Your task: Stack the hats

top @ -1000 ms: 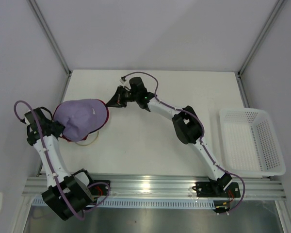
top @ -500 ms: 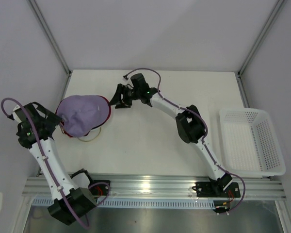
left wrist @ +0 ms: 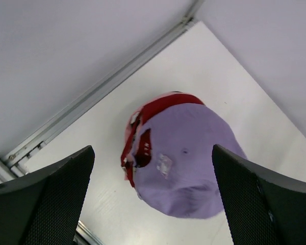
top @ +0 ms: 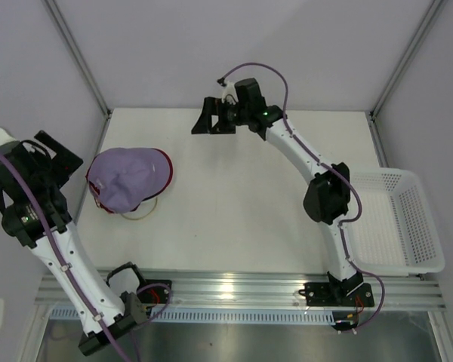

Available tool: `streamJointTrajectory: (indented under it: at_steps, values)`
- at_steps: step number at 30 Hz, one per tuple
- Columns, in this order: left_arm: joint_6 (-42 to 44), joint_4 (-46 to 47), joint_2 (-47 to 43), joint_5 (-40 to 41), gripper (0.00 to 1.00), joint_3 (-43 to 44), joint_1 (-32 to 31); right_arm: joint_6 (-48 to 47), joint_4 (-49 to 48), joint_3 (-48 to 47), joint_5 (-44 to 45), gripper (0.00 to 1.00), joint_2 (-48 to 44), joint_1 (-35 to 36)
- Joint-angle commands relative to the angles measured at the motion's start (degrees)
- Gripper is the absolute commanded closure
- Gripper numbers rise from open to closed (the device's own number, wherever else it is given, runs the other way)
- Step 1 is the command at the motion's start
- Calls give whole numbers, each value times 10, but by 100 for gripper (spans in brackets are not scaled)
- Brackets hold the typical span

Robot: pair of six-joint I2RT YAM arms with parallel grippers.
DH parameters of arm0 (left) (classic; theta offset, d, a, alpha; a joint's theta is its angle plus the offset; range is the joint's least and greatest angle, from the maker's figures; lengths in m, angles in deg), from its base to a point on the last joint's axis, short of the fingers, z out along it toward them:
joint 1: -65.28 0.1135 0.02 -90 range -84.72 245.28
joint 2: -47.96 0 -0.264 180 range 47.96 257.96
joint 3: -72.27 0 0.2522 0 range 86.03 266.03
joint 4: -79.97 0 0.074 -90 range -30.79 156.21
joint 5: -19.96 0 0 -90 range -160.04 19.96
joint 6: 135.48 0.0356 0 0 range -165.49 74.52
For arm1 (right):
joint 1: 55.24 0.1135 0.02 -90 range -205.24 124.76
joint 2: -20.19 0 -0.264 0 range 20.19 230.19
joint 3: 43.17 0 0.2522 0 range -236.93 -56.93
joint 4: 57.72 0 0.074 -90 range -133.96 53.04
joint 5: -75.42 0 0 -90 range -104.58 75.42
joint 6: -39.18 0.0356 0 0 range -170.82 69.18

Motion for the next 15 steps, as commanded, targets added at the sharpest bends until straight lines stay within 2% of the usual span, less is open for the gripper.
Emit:
streamJointTrajectory:
  at_steps: [1,2,4,9,12,15]
  values:
    - [59,-50,52,-52,0,100,-44,-102,64,-12,51,0,-70,-17]
    - [79,-59,77,-17,1,114,-90,-115,76,-9,73,1,-80,-18]
    - [112,-76,90,10,1,164,-131,-144,111,5,157,0,-111,-21]
    - [135,-33,81,-111,0,199,-207,-171,126,68,301,0,-203,-29]
    - [147,-13,75,-122,1,207,-243,-164,100,133,355,0,-290,-40]
    - [157,-10,80,-128,1,223,-270,-141,79,199,366,1,-378,-67]
